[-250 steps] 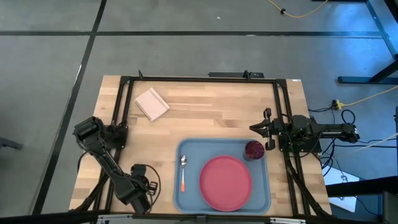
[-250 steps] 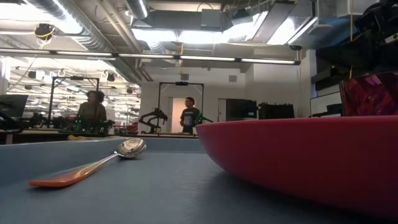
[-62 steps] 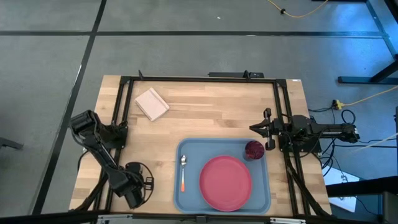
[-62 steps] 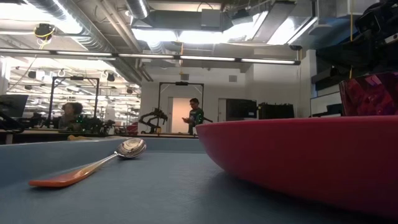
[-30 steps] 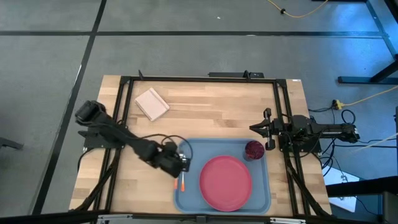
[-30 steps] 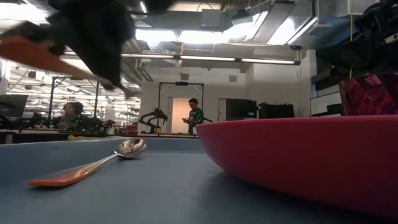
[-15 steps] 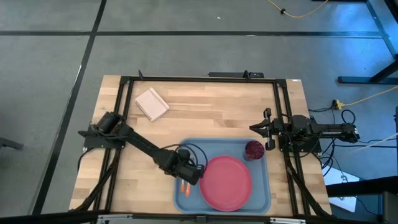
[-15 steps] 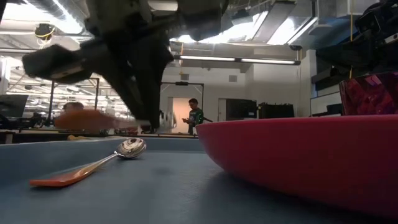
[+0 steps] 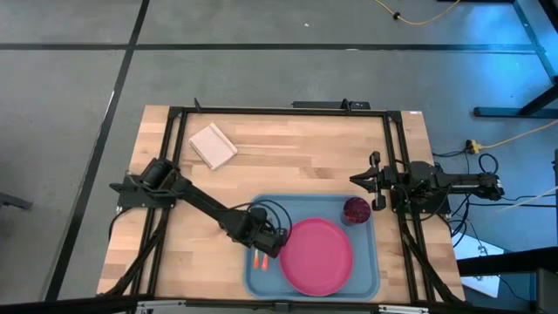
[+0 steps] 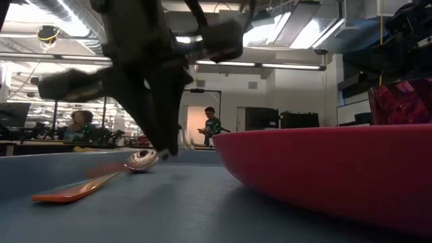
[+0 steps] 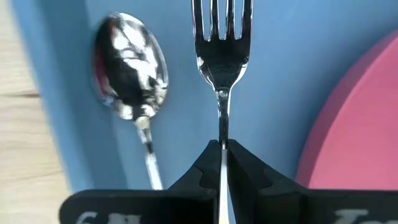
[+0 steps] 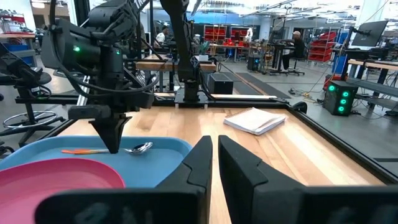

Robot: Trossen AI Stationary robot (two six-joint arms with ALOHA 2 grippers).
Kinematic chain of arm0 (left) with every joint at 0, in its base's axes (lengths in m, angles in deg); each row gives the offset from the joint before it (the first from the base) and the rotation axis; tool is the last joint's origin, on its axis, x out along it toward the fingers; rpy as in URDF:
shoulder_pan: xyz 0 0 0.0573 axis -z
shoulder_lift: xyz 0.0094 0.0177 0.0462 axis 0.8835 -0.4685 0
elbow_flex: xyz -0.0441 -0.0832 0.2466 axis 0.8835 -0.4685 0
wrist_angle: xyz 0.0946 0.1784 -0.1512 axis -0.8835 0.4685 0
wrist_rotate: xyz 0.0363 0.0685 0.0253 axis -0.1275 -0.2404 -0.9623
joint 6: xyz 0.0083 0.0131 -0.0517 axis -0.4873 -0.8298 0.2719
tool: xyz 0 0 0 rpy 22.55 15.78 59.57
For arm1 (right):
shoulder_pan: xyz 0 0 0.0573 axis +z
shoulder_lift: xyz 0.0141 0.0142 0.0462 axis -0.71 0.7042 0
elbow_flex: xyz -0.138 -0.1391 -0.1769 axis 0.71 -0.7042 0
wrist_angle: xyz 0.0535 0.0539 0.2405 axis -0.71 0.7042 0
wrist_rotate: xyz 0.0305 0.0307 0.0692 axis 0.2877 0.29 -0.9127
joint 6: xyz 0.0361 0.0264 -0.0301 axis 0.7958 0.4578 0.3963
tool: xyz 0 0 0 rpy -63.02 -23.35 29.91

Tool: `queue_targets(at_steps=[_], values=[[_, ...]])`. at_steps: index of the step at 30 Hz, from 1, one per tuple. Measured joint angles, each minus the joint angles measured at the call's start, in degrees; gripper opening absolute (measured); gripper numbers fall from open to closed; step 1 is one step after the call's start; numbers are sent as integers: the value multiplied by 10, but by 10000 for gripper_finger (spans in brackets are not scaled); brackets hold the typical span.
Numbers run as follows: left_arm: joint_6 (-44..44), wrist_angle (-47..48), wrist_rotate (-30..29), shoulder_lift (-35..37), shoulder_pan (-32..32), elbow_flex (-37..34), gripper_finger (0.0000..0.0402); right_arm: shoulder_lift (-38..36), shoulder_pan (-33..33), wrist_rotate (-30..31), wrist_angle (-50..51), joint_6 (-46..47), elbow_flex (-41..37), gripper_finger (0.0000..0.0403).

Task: Pick and place plate/cup/fork/spoon on tray
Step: Put the orange fork on the serving tray between the orange spoon and the pink plate

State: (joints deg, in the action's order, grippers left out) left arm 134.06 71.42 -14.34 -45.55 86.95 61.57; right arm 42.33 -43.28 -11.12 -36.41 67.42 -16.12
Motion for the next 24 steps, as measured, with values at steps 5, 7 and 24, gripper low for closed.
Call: queue_targets(at_steps=[5, 7, 24], values=[[-2, -8, -5, -14, -4, 0, 7, 0, 0, 0, 0, 0, 0, 33], [-4, -9, -5, -18, -4, 0, 8, 0, 0, 0, 0, 0, 0, 33], [-21, -7, -6, -16, -5, 0, 22, 0, 0, 0, 0, 0, 0, 33]])
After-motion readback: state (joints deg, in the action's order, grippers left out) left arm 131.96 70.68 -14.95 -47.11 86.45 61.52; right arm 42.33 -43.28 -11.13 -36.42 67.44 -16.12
